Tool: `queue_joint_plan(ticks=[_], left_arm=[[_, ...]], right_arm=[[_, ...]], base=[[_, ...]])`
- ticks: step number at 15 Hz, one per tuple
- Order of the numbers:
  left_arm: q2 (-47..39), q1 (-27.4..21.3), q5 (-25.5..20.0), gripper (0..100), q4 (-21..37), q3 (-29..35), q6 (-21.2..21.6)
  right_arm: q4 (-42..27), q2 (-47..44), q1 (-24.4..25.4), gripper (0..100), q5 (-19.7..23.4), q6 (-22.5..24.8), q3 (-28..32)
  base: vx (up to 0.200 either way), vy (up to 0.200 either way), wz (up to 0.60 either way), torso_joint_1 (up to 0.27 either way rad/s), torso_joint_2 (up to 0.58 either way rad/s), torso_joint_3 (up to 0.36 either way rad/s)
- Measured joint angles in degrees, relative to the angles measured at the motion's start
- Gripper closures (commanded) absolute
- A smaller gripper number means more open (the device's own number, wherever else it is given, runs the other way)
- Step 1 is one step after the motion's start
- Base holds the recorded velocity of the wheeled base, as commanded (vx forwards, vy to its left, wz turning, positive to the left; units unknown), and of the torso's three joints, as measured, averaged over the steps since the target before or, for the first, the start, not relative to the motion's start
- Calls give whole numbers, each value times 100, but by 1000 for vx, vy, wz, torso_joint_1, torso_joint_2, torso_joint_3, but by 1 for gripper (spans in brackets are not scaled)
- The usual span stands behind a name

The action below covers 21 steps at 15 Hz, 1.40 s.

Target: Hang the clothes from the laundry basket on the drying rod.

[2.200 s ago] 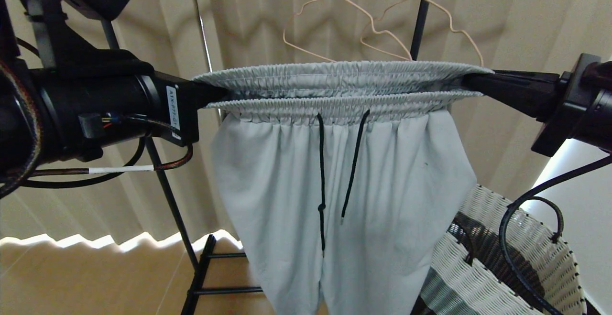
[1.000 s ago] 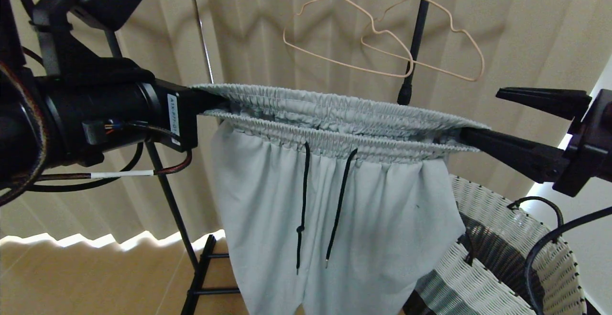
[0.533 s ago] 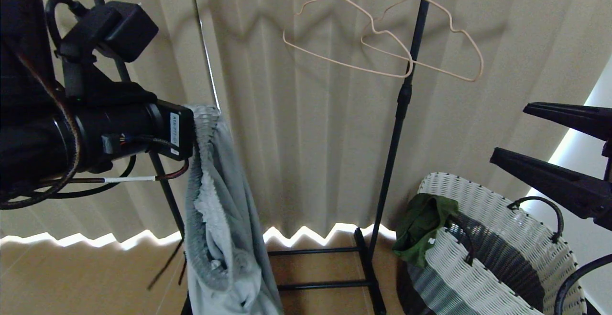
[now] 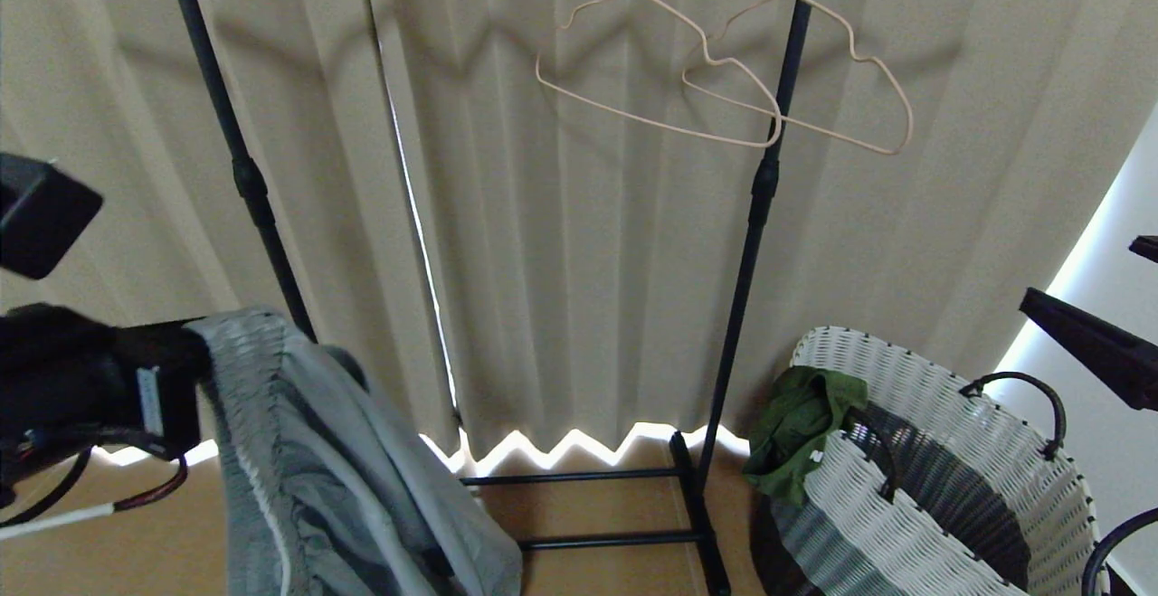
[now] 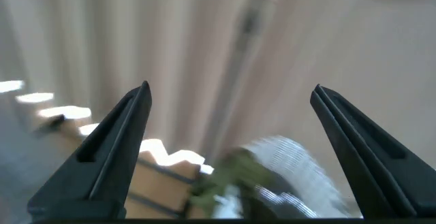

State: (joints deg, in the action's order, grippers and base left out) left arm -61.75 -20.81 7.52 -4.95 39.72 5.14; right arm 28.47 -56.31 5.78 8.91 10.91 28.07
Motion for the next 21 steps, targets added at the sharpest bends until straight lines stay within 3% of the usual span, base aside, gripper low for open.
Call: queue_joint_plan(ticks=[4,8,12,16,21], left_arm=[[1477,530,-249,100,5,-1117,-127],[2493,762,-741,100,9,-1599,-33],[2716,920,-755,100,-178,-1574,-26],[2754,1067,-774,100,-202,-1626,188],[2751,1067,-1212,100,-441,-1755,224]], right_arm=[[457,195,-358,0,-286,11,-540],[519,697,-400,0,-416,12,-997],[501,1097,-405,0,-421,-7,-1477],[500,1312,-399,0,-388,-11,-1559],[479,1409,-396,0,-366,-21,-1675]], base=[[0,0,0,0,0,0],[0,0,0,0,0,0],[0,0,0,4,-36,-31],[0,0,0,38,-329,-311],[0,0,0,105,-455,-342]])
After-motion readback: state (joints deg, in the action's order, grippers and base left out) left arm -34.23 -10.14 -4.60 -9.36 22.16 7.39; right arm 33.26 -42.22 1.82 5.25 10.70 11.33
